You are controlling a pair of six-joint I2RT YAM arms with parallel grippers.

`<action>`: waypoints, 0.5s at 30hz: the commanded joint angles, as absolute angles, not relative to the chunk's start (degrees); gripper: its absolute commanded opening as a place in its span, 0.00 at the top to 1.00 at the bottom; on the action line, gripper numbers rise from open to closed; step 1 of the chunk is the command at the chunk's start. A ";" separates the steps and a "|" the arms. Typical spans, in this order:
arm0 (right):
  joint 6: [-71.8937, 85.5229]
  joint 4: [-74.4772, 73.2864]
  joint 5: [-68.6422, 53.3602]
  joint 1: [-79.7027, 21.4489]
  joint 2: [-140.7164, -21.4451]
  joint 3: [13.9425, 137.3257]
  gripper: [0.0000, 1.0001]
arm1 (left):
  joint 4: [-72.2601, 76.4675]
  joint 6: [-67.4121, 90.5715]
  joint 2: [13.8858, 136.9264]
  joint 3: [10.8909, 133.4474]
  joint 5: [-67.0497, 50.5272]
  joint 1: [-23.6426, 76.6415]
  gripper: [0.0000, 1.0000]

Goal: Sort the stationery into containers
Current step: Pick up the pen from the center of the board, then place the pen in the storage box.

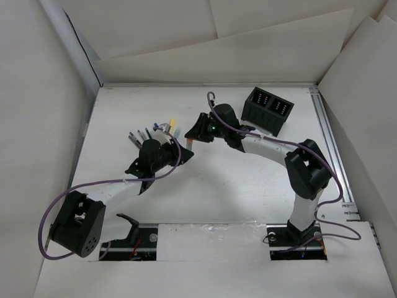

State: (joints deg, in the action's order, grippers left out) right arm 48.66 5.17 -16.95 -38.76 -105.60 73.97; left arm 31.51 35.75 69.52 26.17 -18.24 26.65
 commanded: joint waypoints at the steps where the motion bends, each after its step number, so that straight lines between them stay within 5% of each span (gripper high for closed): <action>1: 48.69 8.00 -17.75 -39.99 -105.64 74.36 0.76 | 34.01 34.63 68.64 26.28 -18.19 26.98 1.00; 5: 48.69 8.00 -16.61 -39.99 -105.12 73.83 0.92 | 34.01 35.16 68.12 26.28 -17.67 26.98 0.81; 7: 48.69 8.00 -16.08 -39.46 -104.60 73.83 0.94 | 34.01 35.16 68.12 26.28 -17.14 26.98 0.61; 11: 48.69 8.00 -14.77 -38.14 -103.54 73.31 0.95 | 34.01 35.16 65.66 25.67 -17.14 26.98 0.40; 15: 48.16 8.00 -13.10 -36.04 -103.01 73.30 0.95 | 34.01 35.16 61.45 24.53 -16.52 26.98 0.34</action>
State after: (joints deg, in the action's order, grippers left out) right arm 48.64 5.19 -15.29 -37.80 -105.56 73.32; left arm 31.48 35.62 65.41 25.78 -17.08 26.68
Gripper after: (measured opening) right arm 0.334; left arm 0.652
